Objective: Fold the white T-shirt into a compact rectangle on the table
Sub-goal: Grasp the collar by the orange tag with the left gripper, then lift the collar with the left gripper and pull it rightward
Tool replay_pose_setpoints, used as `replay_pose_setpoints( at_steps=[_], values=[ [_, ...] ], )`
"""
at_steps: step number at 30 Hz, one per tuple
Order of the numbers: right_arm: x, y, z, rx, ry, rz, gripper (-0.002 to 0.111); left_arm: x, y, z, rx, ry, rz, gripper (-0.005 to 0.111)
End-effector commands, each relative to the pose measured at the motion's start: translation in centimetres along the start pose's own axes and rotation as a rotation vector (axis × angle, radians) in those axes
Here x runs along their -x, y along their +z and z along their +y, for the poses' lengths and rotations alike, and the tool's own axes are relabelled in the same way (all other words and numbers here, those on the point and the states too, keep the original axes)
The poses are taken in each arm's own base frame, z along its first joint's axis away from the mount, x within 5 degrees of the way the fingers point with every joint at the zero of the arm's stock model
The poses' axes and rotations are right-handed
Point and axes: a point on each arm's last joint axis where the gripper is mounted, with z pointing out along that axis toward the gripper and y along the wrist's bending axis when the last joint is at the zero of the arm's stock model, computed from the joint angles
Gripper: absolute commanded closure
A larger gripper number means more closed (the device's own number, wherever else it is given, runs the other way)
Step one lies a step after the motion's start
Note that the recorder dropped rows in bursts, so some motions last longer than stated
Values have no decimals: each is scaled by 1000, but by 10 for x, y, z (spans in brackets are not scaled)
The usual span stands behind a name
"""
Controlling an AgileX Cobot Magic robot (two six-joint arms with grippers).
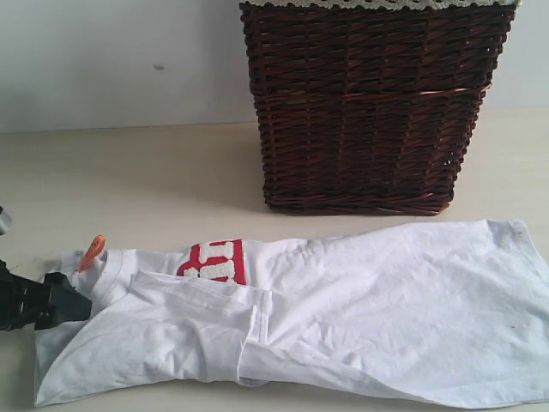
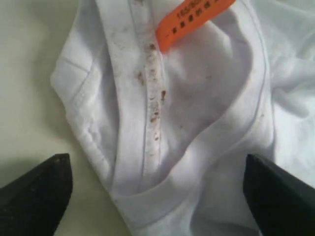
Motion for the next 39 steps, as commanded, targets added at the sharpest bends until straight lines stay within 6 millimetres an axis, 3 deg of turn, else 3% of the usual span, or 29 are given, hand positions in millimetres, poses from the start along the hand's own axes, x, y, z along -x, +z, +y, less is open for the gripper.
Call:
replay_pose_setpoints(
  at_steps=[1,4,9,16,20,29,39],
  values=[
    [0,0,0,2,-1,-12,101,-9,13,-1,-20,0,57,16],
    [0,0,0,2,-1,-12,101,-12,20,-8,-39,16,86,23],
    [0,0,0,2,-1,-12,101,-13,29,-24,-79,68,110,52],
    [0,0,0,2,-1,-12,101,-9,29,-29,-88,94,102,79],
    [0,0,0,2,-1,-12,101,-7,24,-30,-88,102,82,106],
    [0,0,0,2,-3,-12,101,8,-6,-23,-56,90,-23,107],
    [0,0,0,2,-1,-12,101,14,-32,19,10,-44,-106,107]
  ],
)
